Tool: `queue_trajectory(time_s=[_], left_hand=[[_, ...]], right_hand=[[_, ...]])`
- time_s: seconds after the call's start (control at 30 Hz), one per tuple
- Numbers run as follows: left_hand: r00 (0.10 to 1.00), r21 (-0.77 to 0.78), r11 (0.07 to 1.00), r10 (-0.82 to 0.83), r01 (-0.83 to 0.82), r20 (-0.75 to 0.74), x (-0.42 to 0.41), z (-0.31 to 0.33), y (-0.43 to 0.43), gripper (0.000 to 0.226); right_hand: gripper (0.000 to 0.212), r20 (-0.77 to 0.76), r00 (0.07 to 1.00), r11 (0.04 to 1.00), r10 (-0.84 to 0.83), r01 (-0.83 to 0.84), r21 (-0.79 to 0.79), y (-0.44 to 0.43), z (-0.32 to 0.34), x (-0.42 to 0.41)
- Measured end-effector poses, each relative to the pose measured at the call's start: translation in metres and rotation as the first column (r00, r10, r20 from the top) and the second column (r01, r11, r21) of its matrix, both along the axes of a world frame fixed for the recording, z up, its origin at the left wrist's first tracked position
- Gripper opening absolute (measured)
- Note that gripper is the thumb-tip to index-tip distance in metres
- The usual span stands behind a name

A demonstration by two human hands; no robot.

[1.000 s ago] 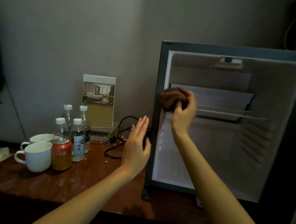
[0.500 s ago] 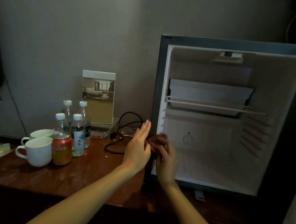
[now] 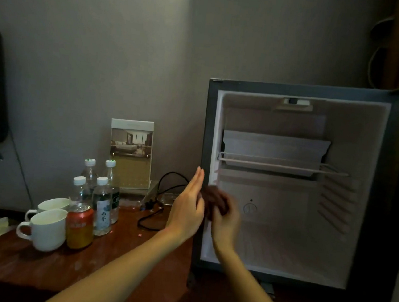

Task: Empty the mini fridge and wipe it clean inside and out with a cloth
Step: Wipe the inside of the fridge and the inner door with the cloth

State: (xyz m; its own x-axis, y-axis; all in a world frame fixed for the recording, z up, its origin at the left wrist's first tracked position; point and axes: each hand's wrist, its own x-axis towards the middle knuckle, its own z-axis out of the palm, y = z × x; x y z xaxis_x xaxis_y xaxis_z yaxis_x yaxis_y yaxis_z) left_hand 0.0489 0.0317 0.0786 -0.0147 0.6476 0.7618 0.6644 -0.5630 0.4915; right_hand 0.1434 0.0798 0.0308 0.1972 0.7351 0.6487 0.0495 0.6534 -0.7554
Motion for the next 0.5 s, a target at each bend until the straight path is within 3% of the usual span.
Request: queue_trajectory(time_s=[0.1, 0.23, 0.37, 0.5], left_hand=[[0.998, 0.114, 0.993, 0.007, -0.014, 0.068, 0.000, 0.038, 0.014, 0.060], [0.998, 0.267, 0.962, 0.035, -0.050, 0.060, 0.004, 0.092, 0.035, 0.060], [0.997, 0.403, 0.913, 0.075, -0.060, -0.021, 0.015, 0.125, 0.057, 0.062], [0.970, 0.469, 0.870, 0.222, -0.150, -0.102, 0.014, 0.116, 0.087, 0.074]], right_hand=[[0.031, -0.141, 0.988, 0.998, 0.061, -0.056, 0.041, 0.009, 0.088, -0.003], [0.030, -0.192, 0.974, 0.988, 0.117, -0.096, 0.117, 0.018, 0.184, 0.003], [0.025, -0.284, 0.944, 0.985, 0.167, -0.146, 0.094, 0.046, 0.217, 0.001], [0.022, -0.174, 0.977, 0.991, 0.126, -0.132, -0.026, 0.085, 0.203, 0.002]])
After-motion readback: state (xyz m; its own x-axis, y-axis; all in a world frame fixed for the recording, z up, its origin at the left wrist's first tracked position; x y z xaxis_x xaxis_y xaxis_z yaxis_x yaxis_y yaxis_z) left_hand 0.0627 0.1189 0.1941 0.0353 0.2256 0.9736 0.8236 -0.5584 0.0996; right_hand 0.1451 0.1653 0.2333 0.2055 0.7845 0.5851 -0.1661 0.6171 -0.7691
